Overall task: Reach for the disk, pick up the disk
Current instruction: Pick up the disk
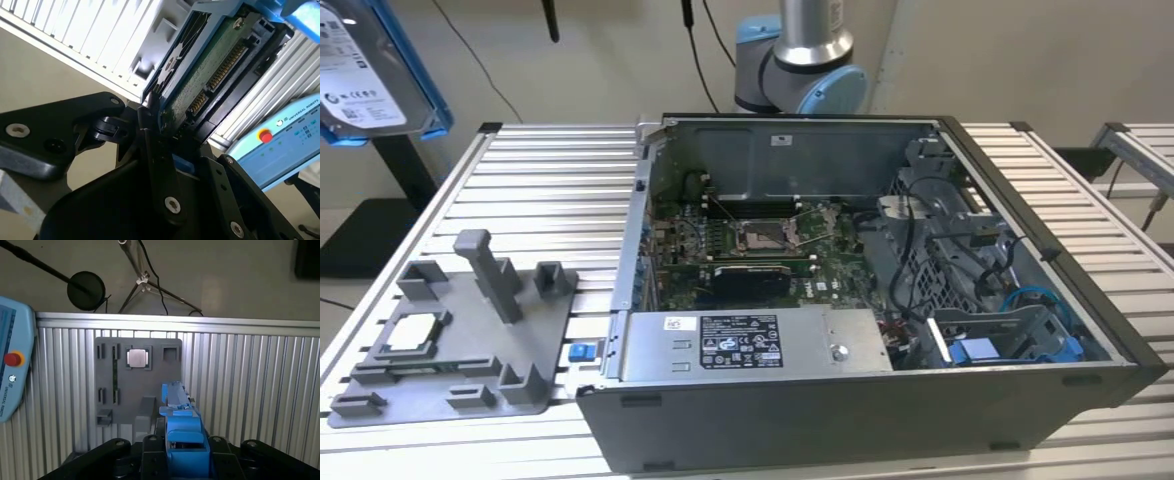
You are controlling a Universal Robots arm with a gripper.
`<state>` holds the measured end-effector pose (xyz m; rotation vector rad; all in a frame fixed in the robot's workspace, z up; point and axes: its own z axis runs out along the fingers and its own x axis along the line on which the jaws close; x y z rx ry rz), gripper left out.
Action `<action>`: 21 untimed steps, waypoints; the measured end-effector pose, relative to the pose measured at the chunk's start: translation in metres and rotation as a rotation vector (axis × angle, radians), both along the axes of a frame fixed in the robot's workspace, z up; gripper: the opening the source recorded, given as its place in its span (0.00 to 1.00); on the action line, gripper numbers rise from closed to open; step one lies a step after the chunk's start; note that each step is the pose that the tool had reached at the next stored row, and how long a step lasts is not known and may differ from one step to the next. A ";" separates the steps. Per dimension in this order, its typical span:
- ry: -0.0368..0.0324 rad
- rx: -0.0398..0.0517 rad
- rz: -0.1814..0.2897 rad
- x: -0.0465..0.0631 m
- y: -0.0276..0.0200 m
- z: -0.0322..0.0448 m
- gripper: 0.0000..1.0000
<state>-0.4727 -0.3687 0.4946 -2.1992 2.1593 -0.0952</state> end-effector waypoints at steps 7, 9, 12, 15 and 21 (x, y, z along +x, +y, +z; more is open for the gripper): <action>-0.0240 0.0001 0.001 0.000 0.0000 -0.0019 0.00; -0.0273 0.0001 0.001 0.002 0.0000 -0.0024 0.00; -0.0277 0.0001 0.001 0.010 0.0000 -0.0032 0.00; -0.0281 0.0000 0.001 0.015 0.0000 -0.0039 0.00; -0.0283 0.0001 0.001 0.035 -0.0002 -0.0055 0.00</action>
